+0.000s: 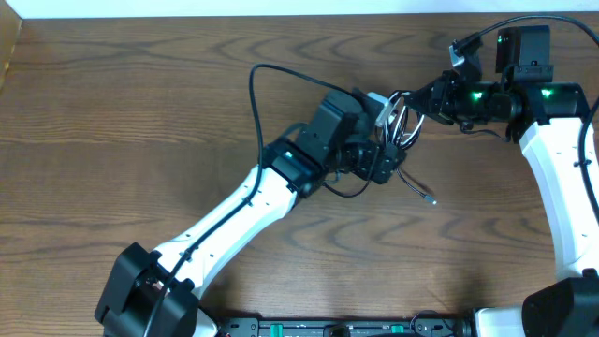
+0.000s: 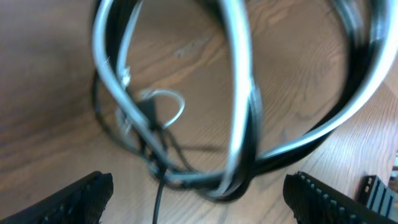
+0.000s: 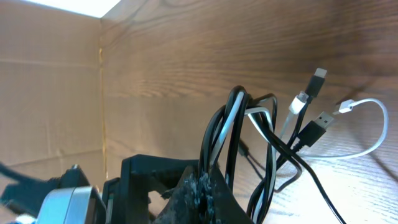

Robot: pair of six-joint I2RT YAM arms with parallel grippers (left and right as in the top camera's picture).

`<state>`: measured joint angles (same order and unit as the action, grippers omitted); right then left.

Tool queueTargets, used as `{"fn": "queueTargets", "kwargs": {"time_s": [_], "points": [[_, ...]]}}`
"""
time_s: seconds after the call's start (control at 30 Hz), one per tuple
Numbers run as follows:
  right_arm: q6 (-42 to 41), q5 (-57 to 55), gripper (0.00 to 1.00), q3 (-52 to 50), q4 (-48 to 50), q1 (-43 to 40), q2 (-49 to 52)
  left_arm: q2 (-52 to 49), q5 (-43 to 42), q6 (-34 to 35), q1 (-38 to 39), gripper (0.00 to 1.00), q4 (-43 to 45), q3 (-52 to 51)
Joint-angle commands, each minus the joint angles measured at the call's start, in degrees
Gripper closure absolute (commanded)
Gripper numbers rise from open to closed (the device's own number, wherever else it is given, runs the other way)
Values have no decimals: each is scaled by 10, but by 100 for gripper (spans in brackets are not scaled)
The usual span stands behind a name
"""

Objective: Untangle cables

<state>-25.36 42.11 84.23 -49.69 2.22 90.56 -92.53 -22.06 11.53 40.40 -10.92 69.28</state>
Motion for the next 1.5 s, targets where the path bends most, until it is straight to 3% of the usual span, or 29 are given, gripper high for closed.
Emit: {"fn": "queueTargets", "kwargs": {"time_s": [0.0, 0.13, 0.23, 0.3, 0.37, 0.43, 0.63, 0.87, 1.0, 1.23, 1.47], "points": [[17, 54, 99, 15, 1, 1, -12, -3, 49, -27, 15, 8, 18, 8], [19, 79, 99, 15, 13, 1, -12, -18, 57, -30, 25, 10, 42, 5], [19, 87, 99, 15, 17, 0, -12, -32, 68, -29, 28, 18, 59, 5], [22, 93, 99, 15, 17, -1, -12, -50, 68, -29, 28, 38, 83, 4], [28, 90, 99, 15, 16, -5, -12, -57, 70, -29, 27, 69, 90, 4], [28, 67, 99, 15, 13, -11, -12, -57, 83, -29, 26, 92, 89, 4], [45, -118, 99, 15, -20, -22, -12, -17, 46, -12, 18, 92, 66, 4], [86, -273, 98, 15, -54, -22, -12, 36, -177, -12, -29, 93, 15, 4], [114, -265, 83, 14, -61, -21, -12, 33, -308, 15, -76, 92, 9, 4], [179, -160, 50, 14, -82, -21, -11, 33, -425, 80, -144, 92, 37, 4], [240, -20, 46, 11, -82, -21, -11, 32, -482, 176, -182, 92, 102, 4]]}}
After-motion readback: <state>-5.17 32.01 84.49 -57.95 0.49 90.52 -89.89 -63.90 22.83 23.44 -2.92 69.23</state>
